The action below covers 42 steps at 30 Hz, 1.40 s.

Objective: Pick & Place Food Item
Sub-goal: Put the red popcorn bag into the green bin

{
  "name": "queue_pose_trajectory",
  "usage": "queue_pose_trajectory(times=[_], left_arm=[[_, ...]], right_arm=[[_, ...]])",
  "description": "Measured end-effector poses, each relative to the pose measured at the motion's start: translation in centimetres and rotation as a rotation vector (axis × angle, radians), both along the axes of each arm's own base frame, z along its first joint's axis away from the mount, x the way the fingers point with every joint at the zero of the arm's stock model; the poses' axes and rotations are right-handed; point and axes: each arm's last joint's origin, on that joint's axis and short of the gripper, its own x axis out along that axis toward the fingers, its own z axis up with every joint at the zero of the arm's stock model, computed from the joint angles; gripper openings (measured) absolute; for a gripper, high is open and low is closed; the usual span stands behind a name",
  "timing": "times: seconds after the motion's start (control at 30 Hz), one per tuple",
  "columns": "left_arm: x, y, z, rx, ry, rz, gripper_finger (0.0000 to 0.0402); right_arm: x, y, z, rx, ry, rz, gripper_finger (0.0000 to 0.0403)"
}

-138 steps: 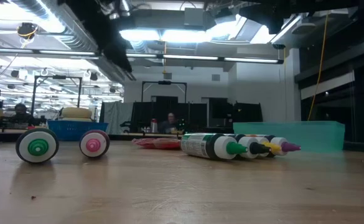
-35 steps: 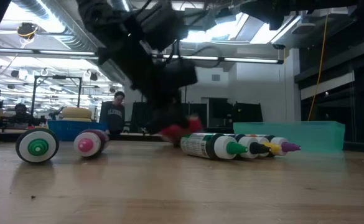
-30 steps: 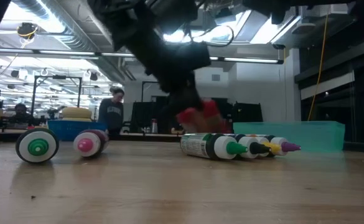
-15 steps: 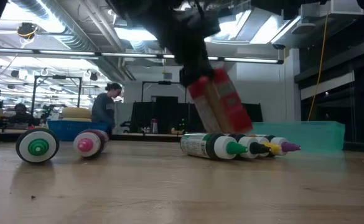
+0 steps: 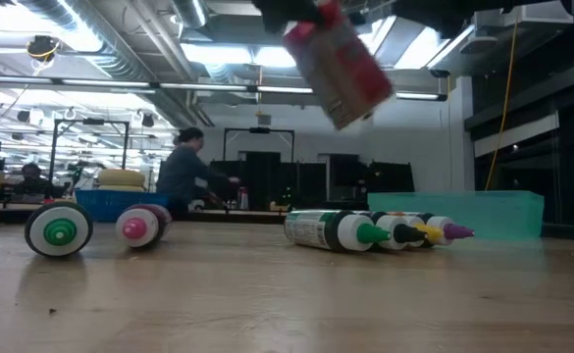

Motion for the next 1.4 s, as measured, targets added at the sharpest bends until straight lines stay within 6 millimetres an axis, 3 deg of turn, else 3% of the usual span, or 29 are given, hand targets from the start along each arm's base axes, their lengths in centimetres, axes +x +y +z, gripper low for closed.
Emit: queue_pose_trajectory(times=[0.2, 0.7, 1.4], left_arm=[[-0.2, -1.5, 1.4, 0.055, -0.08, -0.066, 0.0001], [-0.1, 1.5, 1.1, 0.02, -0.072, -0.001, 0.0001], [0.2, 0.2, 3.2, 0.022, -0.221, -0.14, 0.0001]], right_arm=[[0.7, -0.4, -0.7, 0.025, 0.031, 0.059, 0.0254], [1.1, -0.5, -0.7, 0.05, 0.011, 0.142, 0.0254], [2.4, -1.9, -1.5, 0.08, 0.056, 0.078, 0.0254]])
